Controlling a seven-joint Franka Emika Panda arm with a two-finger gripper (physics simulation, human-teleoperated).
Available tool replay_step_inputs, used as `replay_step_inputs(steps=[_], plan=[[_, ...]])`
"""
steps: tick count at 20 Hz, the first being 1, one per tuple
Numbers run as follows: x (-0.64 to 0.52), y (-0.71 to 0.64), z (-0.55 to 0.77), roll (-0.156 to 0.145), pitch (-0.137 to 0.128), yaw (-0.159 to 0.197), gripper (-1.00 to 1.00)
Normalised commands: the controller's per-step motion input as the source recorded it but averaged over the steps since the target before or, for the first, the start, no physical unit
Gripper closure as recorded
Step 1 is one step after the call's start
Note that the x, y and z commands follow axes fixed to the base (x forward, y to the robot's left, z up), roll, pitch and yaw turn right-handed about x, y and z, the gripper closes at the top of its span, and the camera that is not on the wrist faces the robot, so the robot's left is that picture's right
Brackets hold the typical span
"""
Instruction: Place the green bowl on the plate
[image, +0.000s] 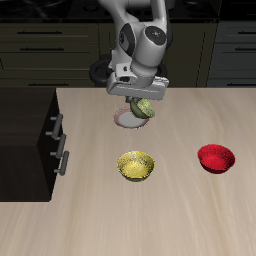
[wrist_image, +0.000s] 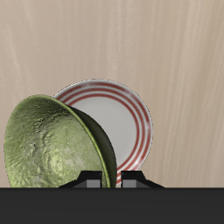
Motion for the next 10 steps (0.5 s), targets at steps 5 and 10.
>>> replay_step_inputs(steps=[5,10], plan=[[0.00,-0.04,0.02,-0.016,0.007,-0.009,-1.00],[0.02,-0.03,0.01,0.002,0.000,0.000,-1.00]])
